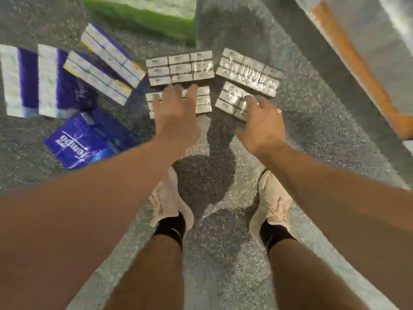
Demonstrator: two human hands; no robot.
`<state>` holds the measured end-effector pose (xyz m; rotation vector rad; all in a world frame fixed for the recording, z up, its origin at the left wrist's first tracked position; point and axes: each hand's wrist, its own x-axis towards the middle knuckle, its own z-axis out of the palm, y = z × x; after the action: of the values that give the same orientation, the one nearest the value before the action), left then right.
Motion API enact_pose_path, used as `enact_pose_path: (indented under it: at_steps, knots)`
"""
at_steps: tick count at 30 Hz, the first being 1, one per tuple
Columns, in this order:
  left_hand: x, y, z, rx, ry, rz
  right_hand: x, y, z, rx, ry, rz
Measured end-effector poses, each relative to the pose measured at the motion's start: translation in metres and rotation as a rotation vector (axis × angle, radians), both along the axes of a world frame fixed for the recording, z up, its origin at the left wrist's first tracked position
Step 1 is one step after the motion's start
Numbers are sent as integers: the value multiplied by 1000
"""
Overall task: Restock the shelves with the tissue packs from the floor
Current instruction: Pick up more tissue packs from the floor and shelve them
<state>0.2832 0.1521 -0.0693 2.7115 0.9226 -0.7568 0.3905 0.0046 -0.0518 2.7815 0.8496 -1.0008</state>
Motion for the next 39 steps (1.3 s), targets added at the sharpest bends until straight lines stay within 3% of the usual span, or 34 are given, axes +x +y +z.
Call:
enact_pose_path:
  at_steps: [6, 11, 16, 23, 26, 31, 39]
  knots:
    - [-23, 20, -43, 128, -12, -97, -13, 10, -54, -110, -291, -41]
    - [-26, 33, 18, -24, 35, -63, -18, 23, 12, -102, -192, -54]
    - [-26, 65, 186, -24, -54, 107, -24, 54, 183, 117, -199, -59]
    - [-75, 130, 475, 26, -365, 252, -14, 125, 443, 526, -142, 106]
    - [-114, 127, 601, 183, -460, 281, -22, 152, 559, 709, -83, 351]
    - [-227, 66, 773, 429, -600, 547, -88, 165, 722, 926, -35, 790]
    - [-455, -119, 958, 780, -607, 954, -325, 134, 893, 1211, 69, 1526]
